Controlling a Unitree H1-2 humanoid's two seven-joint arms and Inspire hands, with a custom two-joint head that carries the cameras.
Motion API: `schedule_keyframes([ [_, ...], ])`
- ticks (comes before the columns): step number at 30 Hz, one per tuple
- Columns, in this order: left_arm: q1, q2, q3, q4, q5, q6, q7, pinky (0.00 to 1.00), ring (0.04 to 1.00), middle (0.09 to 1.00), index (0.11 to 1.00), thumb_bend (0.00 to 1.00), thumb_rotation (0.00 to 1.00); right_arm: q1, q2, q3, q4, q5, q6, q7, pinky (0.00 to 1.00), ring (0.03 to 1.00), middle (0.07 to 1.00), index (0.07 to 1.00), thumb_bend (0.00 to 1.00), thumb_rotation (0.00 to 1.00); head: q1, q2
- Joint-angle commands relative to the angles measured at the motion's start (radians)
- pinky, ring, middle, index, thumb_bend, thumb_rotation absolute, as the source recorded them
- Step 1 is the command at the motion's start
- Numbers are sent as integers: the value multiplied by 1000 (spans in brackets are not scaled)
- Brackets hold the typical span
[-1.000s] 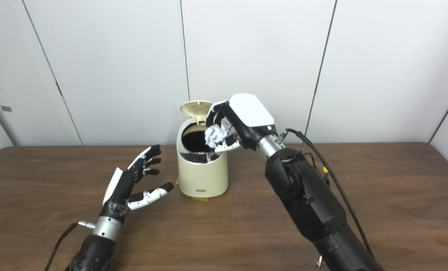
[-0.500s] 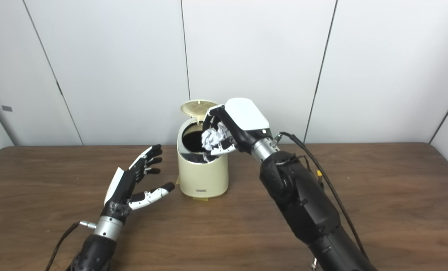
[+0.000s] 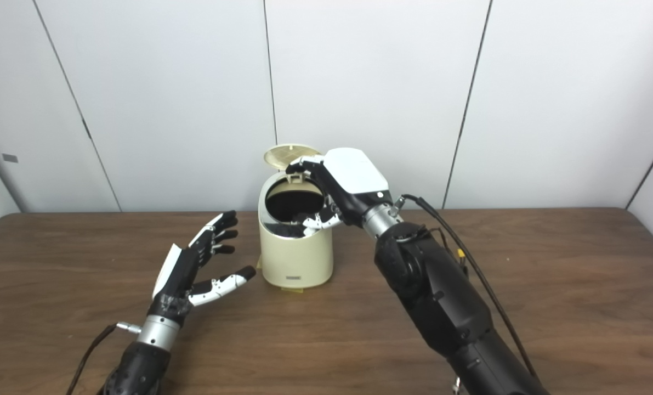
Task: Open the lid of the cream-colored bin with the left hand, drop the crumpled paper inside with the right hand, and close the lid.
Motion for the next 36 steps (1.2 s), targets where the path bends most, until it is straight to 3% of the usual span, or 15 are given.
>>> schedule_keyframes([
  [1, 60, -26, -18, 41, 4, -32, 9, 750, 849, 896, 941, 723, 273, -41, -11, -9, -27, 0, 0, -6, 587, 757, 838, 761, 874, 134, 0, 0],
  [14, 61, -24, -20, 39, 6, -33, 9, 752, 850, 899, 941, 731, 288, -30, -20, -14, -48, 9, 4, 14, 604, 766, 837, 769, 855, 134, 0, 1],
  [18, 64, -24, -21, 35, 7, -28, 9, 759, 853, 902, 937, 732, 287, -18, -21, -31, -77, 27, 2, 8, 543, 689, 748, 712, 835, 160, 0, 0],
  [21, 66, -24, -21, 30, 9, -31, 11, 749, 851, 900, 934, 734, 289, 4, -13, -66, -117, 61, 13, 0, 439, 552, 624, 666, 827, 138, 2, -1],
  [24, 68, -22, -20, 23, 5, -27, 7, 764, 858, 902, 933, 732, 297, 42, -5, -124, -175, 132, 14, -5, 375, 481, 583, 643, 834, 81, 4, 2],
  [27, 70, -24, -18, 10, 9, -14, 12, 750, 852, 896, 928, 737, 293, 94, 0, -194, -233, 228, -8, -17, 350, 460, 581, 655, 844, 91, 6, 2],
  [31, 72, -27, -17, 2, 4, -14, 10, 786, 849, 890, 926, 737, 288, 155, -1, -268, -243, 356, -114, -62, 322, 429, 573, 728, 868, 137, 7, 3],
  [36, 74, -29, -17, -10, 2, -7, 6, 800, 856, 893, 933, 735, 290, 228, -25, -324, -222, 495, -157, -36, 366, 511, 684, 792, 899, 247, 14, 5],
])
